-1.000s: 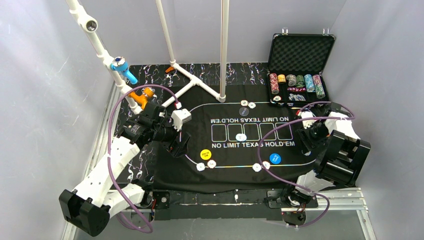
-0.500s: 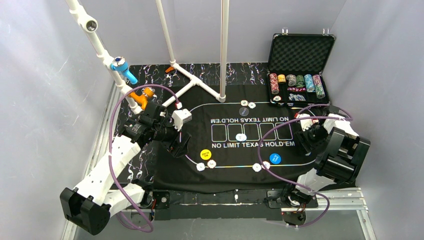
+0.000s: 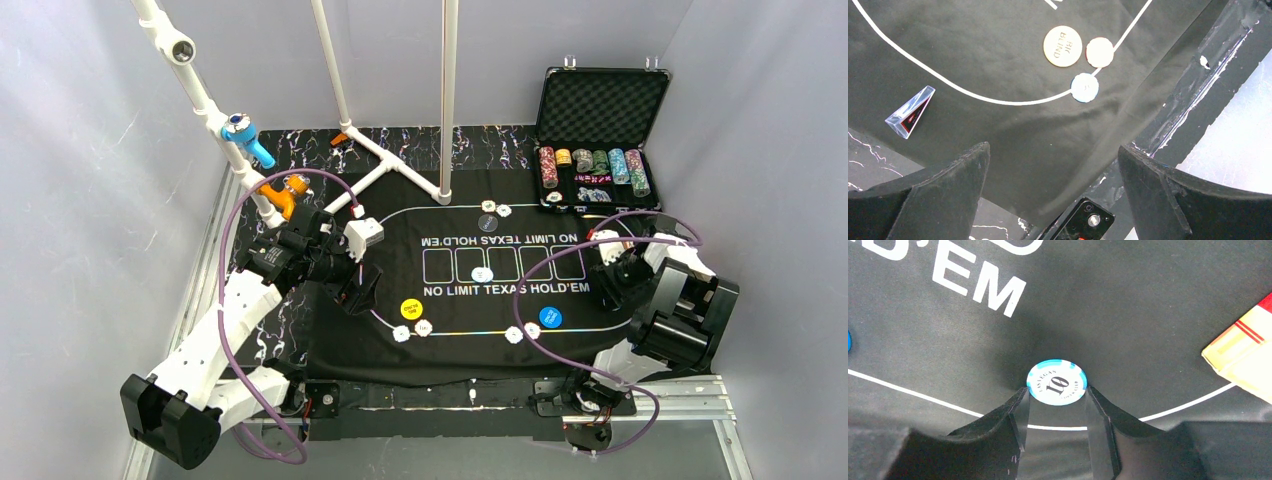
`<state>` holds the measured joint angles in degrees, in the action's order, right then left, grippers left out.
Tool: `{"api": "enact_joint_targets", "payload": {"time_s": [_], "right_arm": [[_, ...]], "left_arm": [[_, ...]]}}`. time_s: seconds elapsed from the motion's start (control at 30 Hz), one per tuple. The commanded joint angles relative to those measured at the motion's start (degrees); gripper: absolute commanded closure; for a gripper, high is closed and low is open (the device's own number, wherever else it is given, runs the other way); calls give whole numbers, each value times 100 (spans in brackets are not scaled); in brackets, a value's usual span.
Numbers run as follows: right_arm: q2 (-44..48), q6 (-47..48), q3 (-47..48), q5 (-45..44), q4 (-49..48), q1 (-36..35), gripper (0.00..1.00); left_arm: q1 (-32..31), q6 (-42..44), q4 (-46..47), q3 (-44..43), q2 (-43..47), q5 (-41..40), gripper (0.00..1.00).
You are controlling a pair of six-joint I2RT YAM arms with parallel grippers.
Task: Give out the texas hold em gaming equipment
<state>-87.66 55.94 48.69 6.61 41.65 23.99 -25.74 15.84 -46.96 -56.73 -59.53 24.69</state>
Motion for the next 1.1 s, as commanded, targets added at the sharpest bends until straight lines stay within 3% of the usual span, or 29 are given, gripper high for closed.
{"api": "enact_joint_targets", "payload": {"time_s": [0.0, 0.2, 0.6, 0.8, 1.07], "right_arm": [[-91, 198, -399, -115, -298, 45, 54], [77, 206, -90, 66, 97, 45, 63], [352, 156, 885, 591, 1127, 22, 64], [225, 167, 833, 442, 1174, 1, 44], [347, 14, 89, 320, 354, -19, 37]], "left_arm": [[-32, 9, -114, -110, 11, 106, 1], [-29, 2, -114, -119, 0, 114, 1], [-32, -4, -111, -119, 9, 133, 1], [-28, -1, -103, -93, 64, 133, 1], [-28, -16, -103, -144, 5, 150, 1]]}}
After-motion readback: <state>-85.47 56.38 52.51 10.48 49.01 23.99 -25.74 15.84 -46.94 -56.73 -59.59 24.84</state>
